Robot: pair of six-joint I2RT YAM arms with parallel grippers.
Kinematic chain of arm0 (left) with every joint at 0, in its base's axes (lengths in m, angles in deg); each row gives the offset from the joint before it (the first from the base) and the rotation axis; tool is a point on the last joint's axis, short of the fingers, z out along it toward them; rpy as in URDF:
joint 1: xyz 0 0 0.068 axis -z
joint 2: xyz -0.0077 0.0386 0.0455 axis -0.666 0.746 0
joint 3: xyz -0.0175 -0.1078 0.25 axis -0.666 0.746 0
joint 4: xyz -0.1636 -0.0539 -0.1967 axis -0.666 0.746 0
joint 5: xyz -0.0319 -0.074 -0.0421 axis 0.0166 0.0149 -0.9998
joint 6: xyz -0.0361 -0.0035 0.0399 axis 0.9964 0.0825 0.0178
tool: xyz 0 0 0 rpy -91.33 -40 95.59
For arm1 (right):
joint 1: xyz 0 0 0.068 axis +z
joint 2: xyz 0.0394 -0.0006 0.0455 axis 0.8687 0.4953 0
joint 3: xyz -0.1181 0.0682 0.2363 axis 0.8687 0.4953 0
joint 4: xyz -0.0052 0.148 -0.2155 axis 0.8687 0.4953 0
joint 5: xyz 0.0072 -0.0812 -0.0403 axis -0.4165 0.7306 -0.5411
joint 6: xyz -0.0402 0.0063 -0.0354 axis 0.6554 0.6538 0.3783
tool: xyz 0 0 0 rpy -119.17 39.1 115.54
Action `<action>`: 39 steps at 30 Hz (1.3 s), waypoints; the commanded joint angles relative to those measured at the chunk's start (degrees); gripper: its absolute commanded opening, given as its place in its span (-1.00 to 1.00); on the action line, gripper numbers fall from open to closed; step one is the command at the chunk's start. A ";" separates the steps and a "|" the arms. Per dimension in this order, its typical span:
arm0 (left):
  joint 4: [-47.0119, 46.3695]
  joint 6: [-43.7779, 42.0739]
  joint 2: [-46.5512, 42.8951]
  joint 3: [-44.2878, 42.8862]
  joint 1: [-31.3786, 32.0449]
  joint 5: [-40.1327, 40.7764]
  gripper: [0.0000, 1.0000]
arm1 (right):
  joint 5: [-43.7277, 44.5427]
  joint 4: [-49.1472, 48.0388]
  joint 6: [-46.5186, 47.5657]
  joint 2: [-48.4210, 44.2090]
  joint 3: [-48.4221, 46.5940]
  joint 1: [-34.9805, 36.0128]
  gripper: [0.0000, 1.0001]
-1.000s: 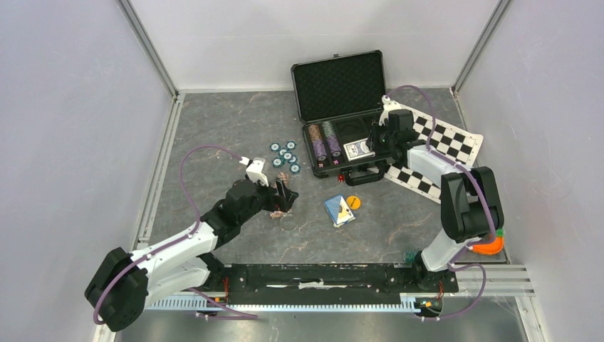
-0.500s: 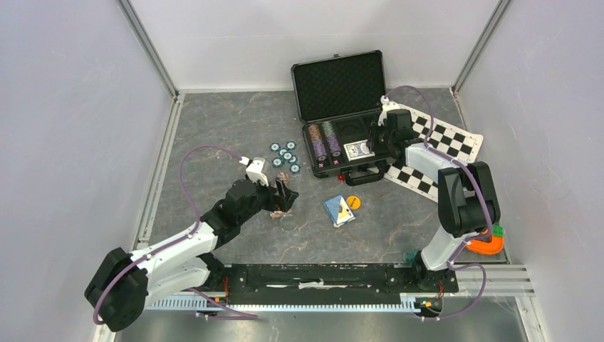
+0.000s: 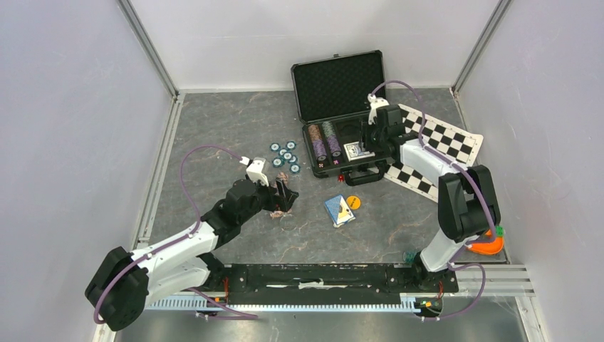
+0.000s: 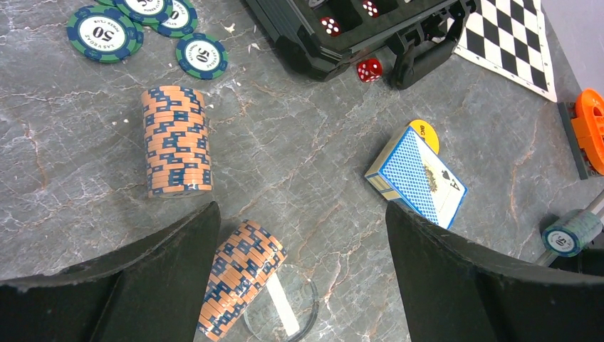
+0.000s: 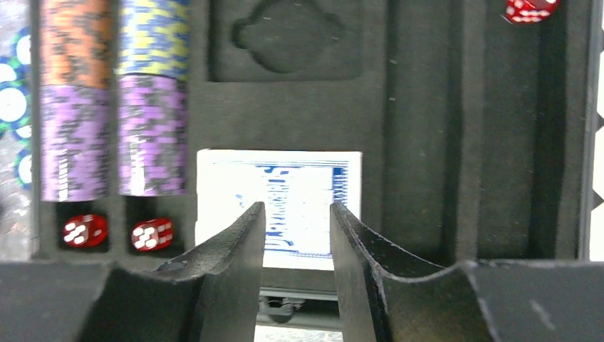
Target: Pack up texas hold em set
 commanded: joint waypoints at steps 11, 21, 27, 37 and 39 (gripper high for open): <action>-1.50 -2.50 0.03 0.18 0.11 5.46 0.83 | 2.00 0.79 1.06 1.38 1.26 3.23 -0.18; 0.07 -3.99 0.98 -0.27 0.12 6.76 0.84 | 0.00 4.56 3.89 -14.27 7.20 6.85 0.50; -0.42 -3.90 0.73 0.08 0.16 7.06 0.92 | 7.45 7.51 0.10 -22.08 17.94 17.83 0.94; -0.61 -3.84 -2.62 1.77 0.12 9.15 0.99 | 7.27 4.14 -7.95 -25.07 27.74 32.11 0.95; -0.77 -3.73 -2.67 1.86 0.17 8.99 0.99 | 8.16 4.13 -8.80 -23.29 27.30 34.30 0.93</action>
